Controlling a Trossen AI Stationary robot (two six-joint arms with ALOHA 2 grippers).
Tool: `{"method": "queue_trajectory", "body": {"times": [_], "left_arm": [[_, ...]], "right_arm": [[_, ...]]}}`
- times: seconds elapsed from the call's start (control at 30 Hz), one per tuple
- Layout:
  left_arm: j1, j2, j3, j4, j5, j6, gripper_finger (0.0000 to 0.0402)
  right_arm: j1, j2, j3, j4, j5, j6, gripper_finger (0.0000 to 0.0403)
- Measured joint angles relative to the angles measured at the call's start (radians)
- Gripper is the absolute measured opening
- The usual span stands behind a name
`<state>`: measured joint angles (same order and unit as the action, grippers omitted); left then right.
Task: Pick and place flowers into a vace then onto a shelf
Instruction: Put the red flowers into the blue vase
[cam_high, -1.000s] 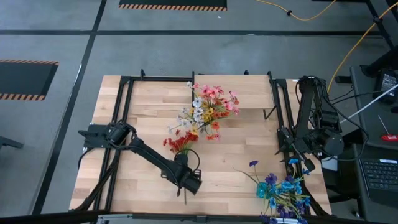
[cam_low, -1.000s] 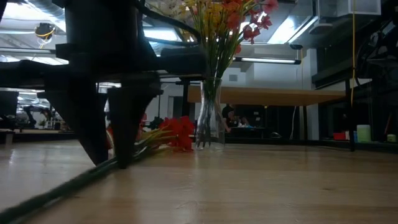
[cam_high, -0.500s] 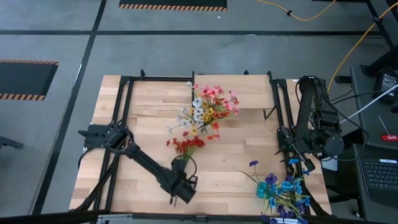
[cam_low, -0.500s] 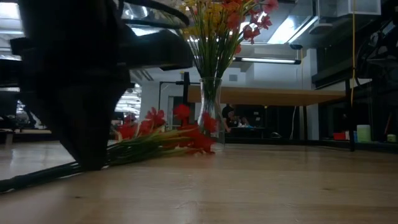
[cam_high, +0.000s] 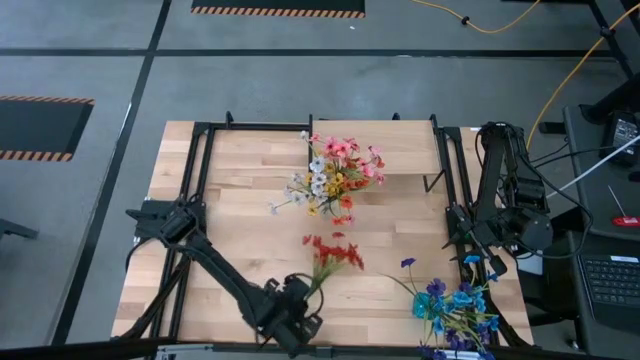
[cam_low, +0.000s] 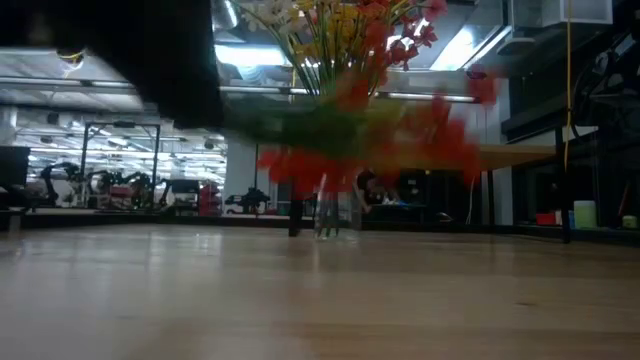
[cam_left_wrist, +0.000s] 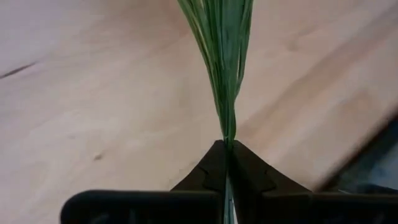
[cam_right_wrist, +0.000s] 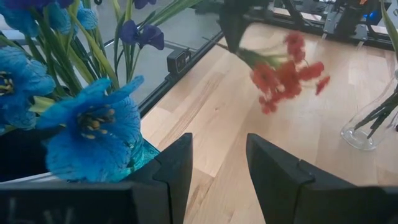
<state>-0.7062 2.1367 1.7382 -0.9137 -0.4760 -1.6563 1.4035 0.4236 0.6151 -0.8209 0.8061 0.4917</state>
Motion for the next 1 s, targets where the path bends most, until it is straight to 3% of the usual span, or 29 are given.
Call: {"method": "queue_trajectory", "body": {"times": [0.3, 0.57, 0.67, 0.87, 1.0], "left_arm": [[-0.109, -0.025, 0.041, 0.031, -0.162, 0.021, 0.0004], [-0.209, -0.034, 0.041, 0.031, -0.517, 0.011, 0.0003], [-0.218, -0.034, 0.042, 0.031, -0.602, 0.037, 0.0003], [-0.181, -0.034, 0.042, 0.054, -0.600, 0.154, 0.0003], [-0.145, -0.039, 0.042, 0.169, -0.545, 0.350, 0.0003]], "right_arm": [[0.000, 0.000, 0.000, 0.000, 0.000, 0.000, 0.0152], [0.000, 0.000, 0.000, 0.000, 0.000, 0.000, 0.0152], [0.000, -0.001, 0.000, 0.000, 0.000, 0.000, 0.0152], [0.000, -0.001, 0.000, 0.000, 0.000, -0.001, 0.0152], [0.000, -0.001, 0.000, 0.000, 0.000, -0.001, 0.0152]]}}
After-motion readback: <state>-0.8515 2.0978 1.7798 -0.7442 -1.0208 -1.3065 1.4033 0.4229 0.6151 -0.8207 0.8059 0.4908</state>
